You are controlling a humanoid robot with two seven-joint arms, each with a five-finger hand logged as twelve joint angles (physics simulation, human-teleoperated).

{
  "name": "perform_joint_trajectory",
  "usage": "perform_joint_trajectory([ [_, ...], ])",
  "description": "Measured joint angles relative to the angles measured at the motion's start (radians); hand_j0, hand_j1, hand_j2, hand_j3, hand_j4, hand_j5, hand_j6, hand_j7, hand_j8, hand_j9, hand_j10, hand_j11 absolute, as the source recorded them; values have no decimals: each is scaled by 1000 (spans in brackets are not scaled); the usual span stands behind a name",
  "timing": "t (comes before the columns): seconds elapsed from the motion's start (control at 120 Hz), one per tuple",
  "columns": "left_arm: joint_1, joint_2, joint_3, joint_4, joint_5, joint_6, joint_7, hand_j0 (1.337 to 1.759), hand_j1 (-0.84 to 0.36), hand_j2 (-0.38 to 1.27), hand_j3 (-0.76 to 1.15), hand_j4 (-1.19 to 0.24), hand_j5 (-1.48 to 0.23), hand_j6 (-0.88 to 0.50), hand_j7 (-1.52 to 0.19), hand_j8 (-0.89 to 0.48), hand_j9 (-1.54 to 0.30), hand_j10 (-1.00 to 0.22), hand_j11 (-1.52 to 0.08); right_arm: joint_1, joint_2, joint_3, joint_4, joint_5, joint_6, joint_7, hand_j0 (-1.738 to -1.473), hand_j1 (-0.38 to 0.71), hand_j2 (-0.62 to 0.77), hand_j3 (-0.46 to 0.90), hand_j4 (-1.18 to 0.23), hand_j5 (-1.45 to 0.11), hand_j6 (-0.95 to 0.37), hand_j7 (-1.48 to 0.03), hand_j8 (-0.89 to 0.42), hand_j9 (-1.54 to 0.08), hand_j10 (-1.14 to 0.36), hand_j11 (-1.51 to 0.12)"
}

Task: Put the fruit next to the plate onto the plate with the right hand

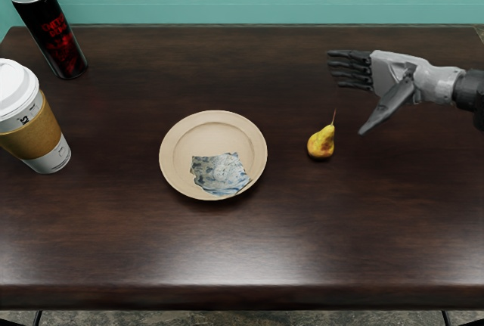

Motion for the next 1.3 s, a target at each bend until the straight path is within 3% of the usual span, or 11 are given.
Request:
perform_joint_trajectory([
  [0.067,0,0,0,0,0,0,0,1658,344,1,0,-4,-5,-4,-5,-4,-5,-4,-5,-15,20,7,-52,-65,0,146,-1658,-315,-4,0,-30,-38,-30,-38,-30,-38,-30,-38],
  [0.183,0,0,0,0,0,0,0,1658,344,1,0,-4,-5,-4,-5,-4,-5,-4,-5,-45,48,8,-117,-151,0,317,-1658,-316,-4,0,-30,-38,-30,-38,-30,-38,-30,-38],
  [0.292,0,0,0,0,0,0,0,1658,344,1,0,-4,-5,-4,-5,-4,-5,-4,-5,-61,66,-64,-215,-215,0,532,-1658,-316,-4,0,-30,-38,-31,-38,-30,-38,-30,-38],
  [0.342,0,0,0,0,0,0,0,1658,344,1,0,-4,-5,-4,-5,-4,-5,-4,-5,-61,71,-121,-263,-229,0,595,-1658,-315,-3,0,-31,-39,-31,-39,-31,-39,-30,-39],
  [0.4,0,0,0,0,0,0,0,1658,344,1,0,-4,-5,-4,-5,-4,-5,-4,-5,-61,80,-176,-309,-239,0,639,-1658,-315,-3,0,-31,-39,-32,-39,-31,-39,-31,-39],
  [0.492,0,0,0,0,0,0,0,1658,344,1,0,-4,-5,-4,-5,-4,-5,-4,-5,-61,110,-250,-348,-247,-1,672,-1658,-314,-3,0,-33,-41,-34,-41,-33,-41,-32,-41],
  [0.625,0,0,0,0,0,0,0,1658,344,1,0,-4,-5,-3,-5,-3,-5,-3,-5,-63,136,-314,-373,-250,-11,690,-1658,-284,-8,0,-59,-74,-59,-73,-58,-74,-58,-74],
  [1.008,0,0,0,0,0,0,0,1658,344,1,0,-4,-5,-4,-5,-4,-5,-4,-5,-46,262,-371,-455,-251,-45,696,-1658,-97,-39,0,-215,-277,-216,-276,-215,-276,-214,-276],
  [1.3,0,0,0,0,0,0,0,1658,344,1,0,-4,-5,-4,-5,-4,-5,-4,-5,-39,284,-374,-461,-249,-45,696,-1658,57,-64,0,-344,-443,-344,-443,-343,-443,-343,-443],
])
